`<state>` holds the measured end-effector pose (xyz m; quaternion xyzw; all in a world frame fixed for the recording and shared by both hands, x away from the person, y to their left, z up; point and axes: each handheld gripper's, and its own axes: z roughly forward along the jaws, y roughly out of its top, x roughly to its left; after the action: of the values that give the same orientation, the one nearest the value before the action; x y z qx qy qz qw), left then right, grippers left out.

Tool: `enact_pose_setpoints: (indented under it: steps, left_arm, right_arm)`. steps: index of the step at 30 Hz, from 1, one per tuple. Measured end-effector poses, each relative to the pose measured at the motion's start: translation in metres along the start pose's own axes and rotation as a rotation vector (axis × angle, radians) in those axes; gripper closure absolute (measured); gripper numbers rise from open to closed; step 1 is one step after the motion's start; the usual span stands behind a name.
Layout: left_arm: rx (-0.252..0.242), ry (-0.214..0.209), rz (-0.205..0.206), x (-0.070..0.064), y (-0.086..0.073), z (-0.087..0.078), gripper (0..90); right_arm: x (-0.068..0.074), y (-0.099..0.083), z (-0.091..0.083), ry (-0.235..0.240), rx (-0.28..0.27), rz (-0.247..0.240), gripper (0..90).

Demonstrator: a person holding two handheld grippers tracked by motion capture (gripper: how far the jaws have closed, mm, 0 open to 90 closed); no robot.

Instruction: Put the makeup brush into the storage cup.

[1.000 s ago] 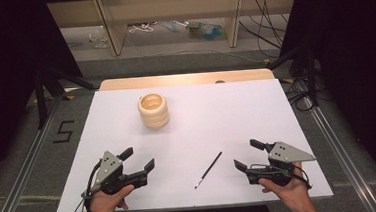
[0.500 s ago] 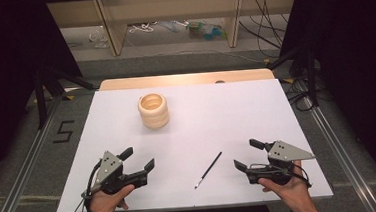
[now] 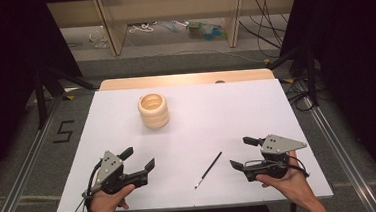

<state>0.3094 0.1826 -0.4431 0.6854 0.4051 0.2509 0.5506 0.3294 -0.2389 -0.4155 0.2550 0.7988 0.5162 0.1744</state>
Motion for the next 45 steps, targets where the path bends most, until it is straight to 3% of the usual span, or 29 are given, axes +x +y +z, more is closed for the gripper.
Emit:
enact_pose_setpoints:
  steps: [2,3,9,10,23,30,34,45]
  left_arm:
    - [0.001,-0.001,0.001,0.000,0.000,0.000,15.9]
    - [0.001,0.000,0.002,0.000,0.000,0.000,15.9]
    - [-0.001,0.000,0.000,0.000,0.000,0.000,15.8]
    - [-0.001,0.000,0.001,0.000,0.000,0.000,15.8]
    - [0.001,-0.002,0.005,0.000,0.000,0.000,15.8]
    - [0.002,-0.003,0.005,0.001,0.000,0.000,15.8]
    - [-0.001,-0.002,0.002,0.001,0.000,0.000,15.9]
    - [0.004,-0.004,0.006,0.000,0.000,0.001,15.9]
  right_arm:
    - [-0.001,0.002,0.001,-0.007,0.011,-0.020,15.9]
    - [-0.002,0.005,0.003,0.007,0.047,-0.036,15.9]
    - [-0.006,0.017,0.010,0.048,0.120,-0.103,16.1]
    - [-0.008,0.023,0.014,0.069,0.166,-0.132,16.1]
    - [-0.005,0.039,0.044,0.191,0.422,-0.308,18.3]
    - [-0.002,0.048,0.061,0.200,0.490,-0.384,19.7]
    - [-0.001,0.051,0.066,0.213,0.511,-0.396,19.8]
    - [-0.001,0.048,0.081,0.272,0.633,-0.441,21.5]
